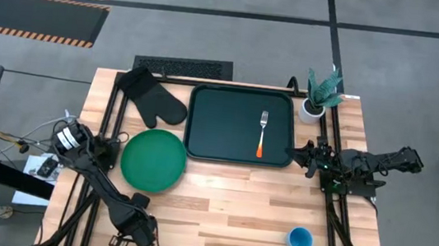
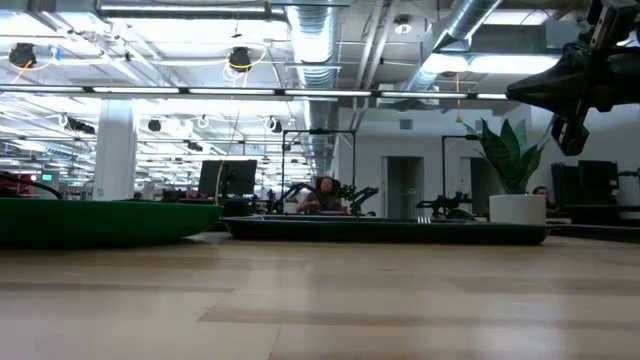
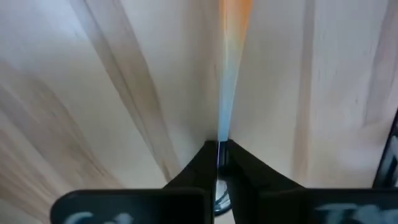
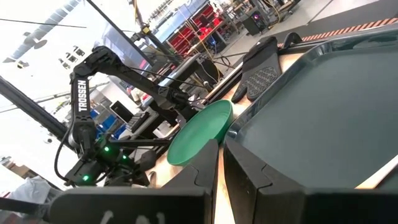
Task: Pick and place plate/cup/fork/spoon on tray
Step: Put the orange spoon on the black tray to the right of the orange fork, then put the green plate on the black tray to the left of the orange fork
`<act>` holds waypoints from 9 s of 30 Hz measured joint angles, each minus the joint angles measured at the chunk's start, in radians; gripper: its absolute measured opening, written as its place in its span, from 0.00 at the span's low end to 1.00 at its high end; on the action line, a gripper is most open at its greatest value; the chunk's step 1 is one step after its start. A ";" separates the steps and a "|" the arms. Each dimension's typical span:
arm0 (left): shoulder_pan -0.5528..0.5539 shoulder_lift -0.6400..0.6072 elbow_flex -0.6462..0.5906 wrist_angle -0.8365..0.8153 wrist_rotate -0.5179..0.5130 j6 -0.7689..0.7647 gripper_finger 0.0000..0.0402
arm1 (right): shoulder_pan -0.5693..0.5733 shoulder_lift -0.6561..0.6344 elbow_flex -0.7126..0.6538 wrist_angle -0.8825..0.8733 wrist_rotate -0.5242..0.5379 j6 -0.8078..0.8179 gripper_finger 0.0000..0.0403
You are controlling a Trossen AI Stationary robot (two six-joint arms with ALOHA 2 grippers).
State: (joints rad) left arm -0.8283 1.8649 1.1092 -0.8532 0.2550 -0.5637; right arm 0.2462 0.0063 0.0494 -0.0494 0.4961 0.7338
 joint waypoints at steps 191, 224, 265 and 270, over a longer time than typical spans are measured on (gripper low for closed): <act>1.165 -0.017 0.803 0.021 0.391 0.496 0.46 | -0.940 1.105 1.201 -1.191 -0.580 -0.812 0.00; 1.168 -0.016 0.803 -0.004 0.328 0.523 0.46 | -1.073 1.837 1.204 -1.003 -0.729 -1.416 0.01; 1.170 -0.154 0.742 -0.484 -0.191 0.567 0.46 | -1.074 1.870 1.651 -1.347 -0.685 -1.229 0.52; 1.198 -0.263 0.515 -0.405 -0.186 0.522 0.46 | -1.093 1.732 1.742 -1.384 -0.838 -1.182 0.52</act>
State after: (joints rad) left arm 0.3692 1.6024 1.6247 -1.2579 0.0694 -0.0420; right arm -0.8468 1.7381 1.7913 -1.4331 -0.3422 -0.4481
